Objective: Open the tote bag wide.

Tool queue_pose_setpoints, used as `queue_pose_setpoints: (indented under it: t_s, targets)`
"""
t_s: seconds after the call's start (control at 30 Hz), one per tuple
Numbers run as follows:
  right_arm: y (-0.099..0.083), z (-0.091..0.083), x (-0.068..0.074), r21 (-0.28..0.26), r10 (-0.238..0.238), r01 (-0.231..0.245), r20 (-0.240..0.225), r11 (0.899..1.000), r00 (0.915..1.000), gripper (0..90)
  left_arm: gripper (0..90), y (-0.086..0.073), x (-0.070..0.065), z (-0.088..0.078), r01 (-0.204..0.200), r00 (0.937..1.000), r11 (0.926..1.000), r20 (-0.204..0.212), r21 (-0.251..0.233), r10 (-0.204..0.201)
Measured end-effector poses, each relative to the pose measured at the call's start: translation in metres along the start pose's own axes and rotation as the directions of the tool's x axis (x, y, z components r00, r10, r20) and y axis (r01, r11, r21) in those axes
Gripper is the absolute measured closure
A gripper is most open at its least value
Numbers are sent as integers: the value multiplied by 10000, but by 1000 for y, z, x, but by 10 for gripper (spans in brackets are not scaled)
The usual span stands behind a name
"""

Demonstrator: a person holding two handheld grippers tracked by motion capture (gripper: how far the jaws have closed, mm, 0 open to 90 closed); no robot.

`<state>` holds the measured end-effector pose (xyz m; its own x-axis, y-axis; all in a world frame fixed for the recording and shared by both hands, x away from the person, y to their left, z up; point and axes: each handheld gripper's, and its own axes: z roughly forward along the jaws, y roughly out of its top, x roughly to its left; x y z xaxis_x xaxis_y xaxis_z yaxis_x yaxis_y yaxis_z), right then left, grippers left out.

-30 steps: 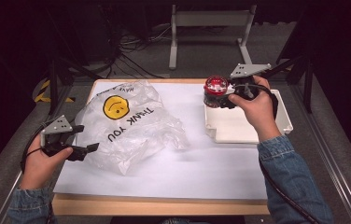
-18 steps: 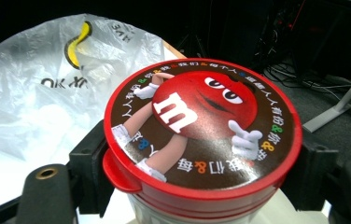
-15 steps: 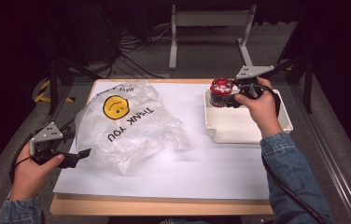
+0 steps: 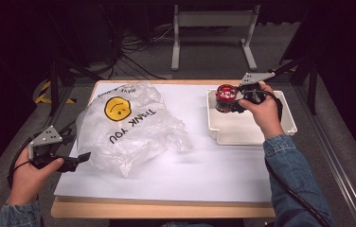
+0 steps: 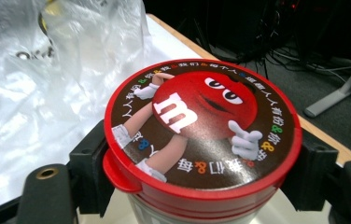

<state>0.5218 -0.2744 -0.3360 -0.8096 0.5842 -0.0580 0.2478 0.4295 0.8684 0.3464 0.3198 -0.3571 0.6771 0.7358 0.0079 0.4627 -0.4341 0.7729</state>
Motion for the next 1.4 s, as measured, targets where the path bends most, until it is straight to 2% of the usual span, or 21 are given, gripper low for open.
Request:
queue_pose_setpoints:
  t_s: [0.23,0.6,0.83,1.4]
  targets:
    - [-18,9,-5,259,89,-87,-84,9996,9999,246,110,0,0,2,72,10000,10000,60,19,-72]
    - [-37,22,-7,519,153,-140,-243,9986,9996,247,109,1,0,4,15,10000,10000,79,57,-15]
    - [-45,30,-6,655,-103,122,-291,9978,9995,246,109,0,1,4,21,9999,10000,99,49,-22]
    - [-65,44,-6,697,90,-59,-452,9975,9989,246,107,0,0,6,0,9998,9999,177,160,-3]
